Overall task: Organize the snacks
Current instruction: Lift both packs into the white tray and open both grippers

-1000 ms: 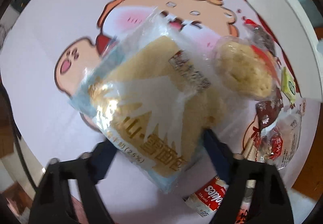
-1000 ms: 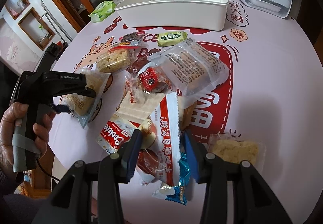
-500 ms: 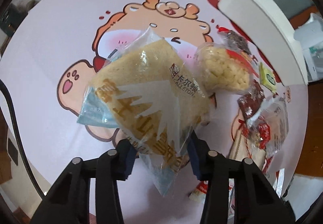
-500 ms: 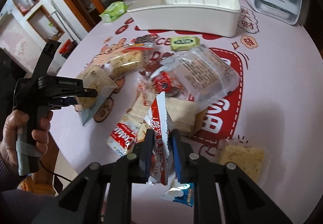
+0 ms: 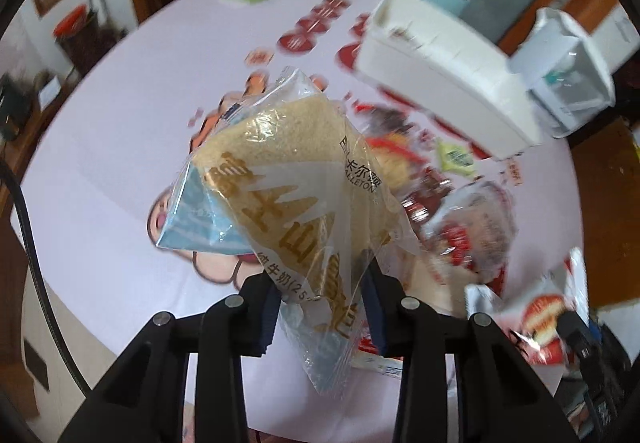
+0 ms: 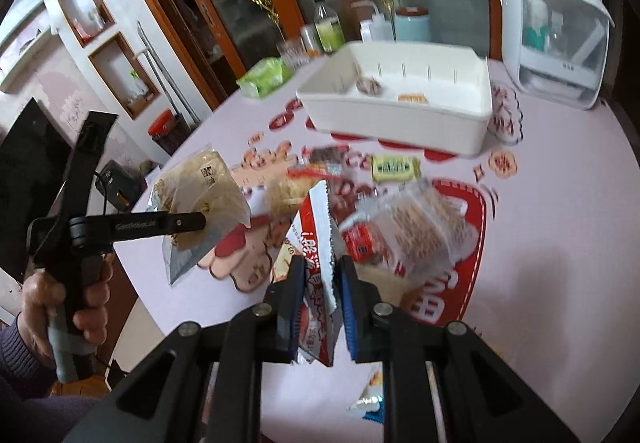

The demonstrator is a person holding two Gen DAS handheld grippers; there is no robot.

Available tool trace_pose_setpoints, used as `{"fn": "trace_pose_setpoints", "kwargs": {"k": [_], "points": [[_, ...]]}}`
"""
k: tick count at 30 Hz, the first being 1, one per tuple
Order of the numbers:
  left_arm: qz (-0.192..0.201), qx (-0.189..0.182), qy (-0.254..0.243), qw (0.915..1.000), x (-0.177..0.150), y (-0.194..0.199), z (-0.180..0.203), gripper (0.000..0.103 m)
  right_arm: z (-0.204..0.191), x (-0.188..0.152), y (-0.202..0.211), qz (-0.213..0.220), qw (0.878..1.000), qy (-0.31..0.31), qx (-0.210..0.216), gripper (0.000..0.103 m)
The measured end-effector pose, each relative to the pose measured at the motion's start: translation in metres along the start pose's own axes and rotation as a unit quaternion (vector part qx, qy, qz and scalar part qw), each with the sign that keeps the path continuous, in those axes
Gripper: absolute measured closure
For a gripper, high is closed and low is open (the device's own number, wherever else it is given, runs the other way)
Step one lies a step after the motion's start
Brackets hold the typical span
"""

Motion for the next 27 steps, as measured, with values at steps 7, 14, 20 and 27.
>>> {"fn": "trace_pose_setpoints", "kwargs": {"k": [7, 14, 20, 27], "points": [[0.085, -0.031, -0.066, 0.9938, 0.060, 0.064, 0.039, 0.068, 0.005, 0.063, 0.016, 0.054, 0.998, 0.001, -0.021, 0.086], [0.170, -0.057, -0.133, 0.9748, 0.140, 0.102, 0.097, 0.068, 0.047, 0.152, 0.036, 0.123, 0.988, -0.025, -0.086, 0.086], [0.188, -0.063, -0.170, 0.9653, 0.200, 0.083, 0.145, 0.068, 0.088, 0.220, 0.029, 0.159, 0.979, -0.058, -0.117, 0.086], [0.168, -0.052, -0.196, 0.9647, 0.239, 0.027, 0.176, 0.068, 0.125, 0.264, -0.016, 0.149, 0.973, -0.075, -0.159, 0.086]]}}
Point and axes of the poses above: each gripper's, at about its wrist camera, not at the fingertips, and y roughly against the way its jaws point, z to its right, x to its top, the point moved 9 cm from there along -y, roughly the way its jaws point, and after that the axes turned 13 degrees about x, right-handed, at the moved point
